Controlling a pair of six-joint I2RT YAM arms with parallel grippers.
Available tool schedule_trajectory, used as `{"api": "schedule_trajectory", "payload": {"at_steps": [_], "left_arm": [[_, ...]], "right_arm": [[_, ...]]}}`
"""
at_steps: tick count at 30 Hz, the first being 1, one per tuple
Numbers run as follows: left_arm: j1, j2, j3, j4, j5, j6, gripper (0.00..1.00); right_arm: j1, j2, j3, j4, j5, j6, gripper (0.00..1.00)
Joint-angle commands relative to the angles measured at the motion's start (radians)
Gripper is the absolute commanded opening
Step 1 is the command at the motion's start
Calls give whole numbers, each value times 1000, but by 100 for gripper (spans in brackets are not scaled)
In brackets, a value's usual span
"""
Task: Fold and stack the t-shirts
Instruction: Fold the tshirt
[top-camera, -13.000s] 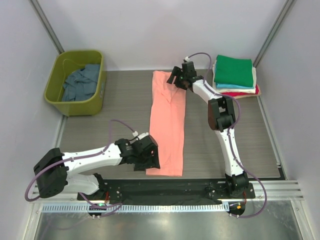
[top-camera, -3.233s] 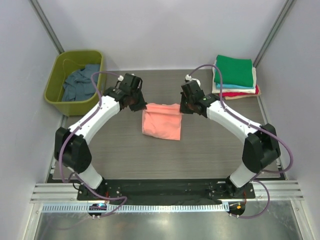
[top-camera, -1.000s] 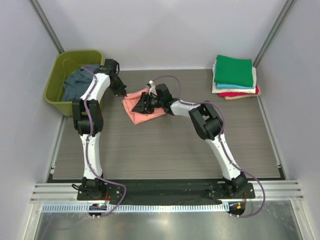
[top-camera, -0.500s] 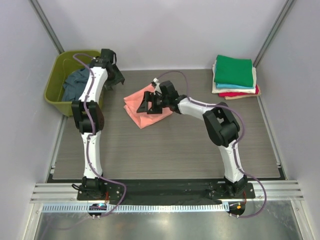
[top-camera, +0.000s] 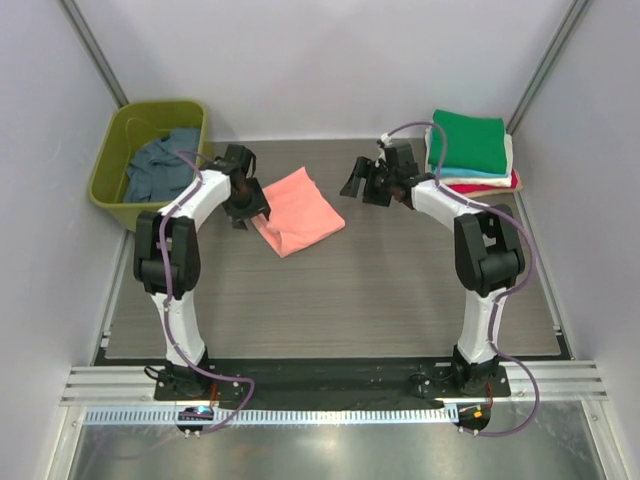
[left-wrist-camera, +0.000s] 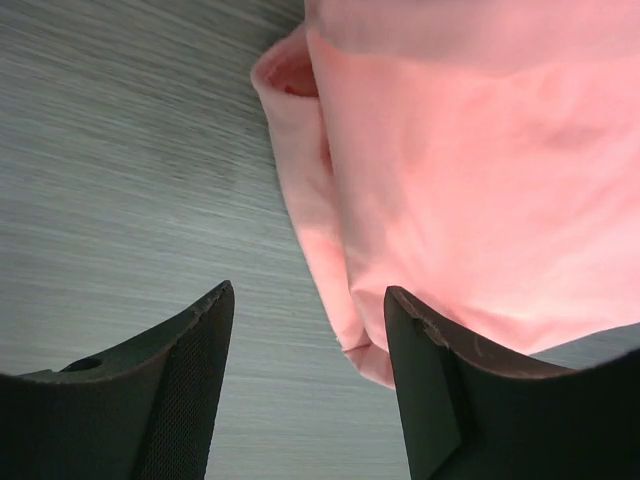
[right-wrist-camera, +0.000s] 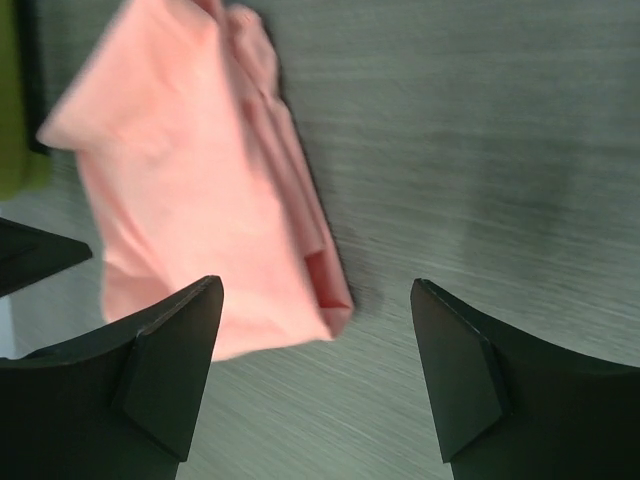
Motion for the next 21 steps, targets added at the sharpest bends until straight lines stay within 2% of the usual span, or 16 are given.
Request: {"api": "schedule_trajectory", "payload": {"at_steps": [1,5,8,9,11,12,13,14,15,17,18,19,21], "left_arm": [[19,-10,-45,186,99,-7,63],[19,33,-53,202,77,-4,63],[20,63,-60,220,57,-1,63],[19,76,-59,229,56,2,62],[19,115,-48,249,59,10,60],[19,129,-43,258,65,16,53],[19,146,-30,271,69,19,48],[19,174,-22,275,79,33,34],[19,189,-14,280,76,40,24],[19,215,22,280,77,57,0],[19,234,36,278,82,77,0],[19,238,56,280,91,86,0],[20,231,61,307,121,112,0]], "right_arm": [[29,63,-39,2,-16,-23,81],[32,127,-54,68,-91,18,80],[44,163,-57,90,-111,24,75],[51,172,-59,101,-117,30,64],[77,192,-71,107,-117,32,57],[87,195,-80,111,-113,35,43],[110,197,-106,116,-108,37,35],[120,186,-129,125,-107,44,29],[129,175,-158,140,-105,50,18],[165,107,-278,199,-84,81,9],[182,74,-325,226,-61,92,4],[198,40,-420,239,-41,116,2],[261,-63,-505,259,19,142,1]]}}
